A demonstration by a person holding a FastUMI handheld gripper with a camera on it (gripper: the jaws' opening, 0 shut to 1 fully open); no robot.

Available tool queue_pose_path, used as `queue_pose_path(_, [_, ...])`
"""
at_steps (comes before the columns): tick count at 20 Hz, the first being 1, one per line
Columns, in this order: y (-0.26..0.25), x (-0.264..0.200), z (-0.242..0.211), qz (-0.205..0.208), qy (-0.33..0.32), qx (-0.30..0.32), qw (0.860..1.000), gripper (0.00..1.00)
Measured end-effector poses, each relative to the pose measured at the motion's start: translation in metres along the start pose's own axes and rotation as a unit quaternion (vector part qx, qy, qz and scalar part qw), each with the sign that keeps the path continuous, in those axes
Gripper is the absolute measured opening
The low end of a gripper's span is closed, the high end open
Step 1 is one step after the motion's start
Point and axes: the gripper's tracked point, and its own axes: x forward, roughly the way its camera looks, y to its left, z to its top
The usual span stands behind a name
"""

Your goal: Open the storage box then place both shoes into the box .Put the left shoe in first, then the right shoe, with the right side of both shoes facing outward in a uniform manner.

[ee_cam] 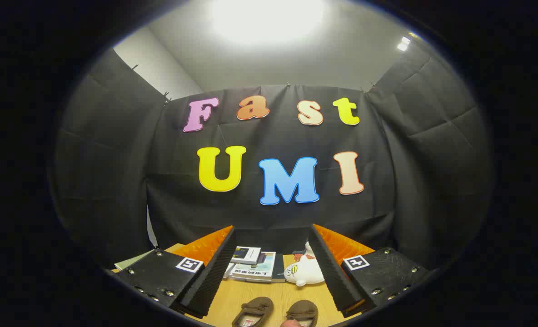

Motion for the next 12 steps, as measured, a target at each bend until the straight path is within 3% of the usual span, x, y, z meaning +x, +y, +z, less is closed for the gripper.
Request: queue_pose_path(12, [0.015,0.002,0.009,0.007,-0.015,-0.031,0.999,0.97])
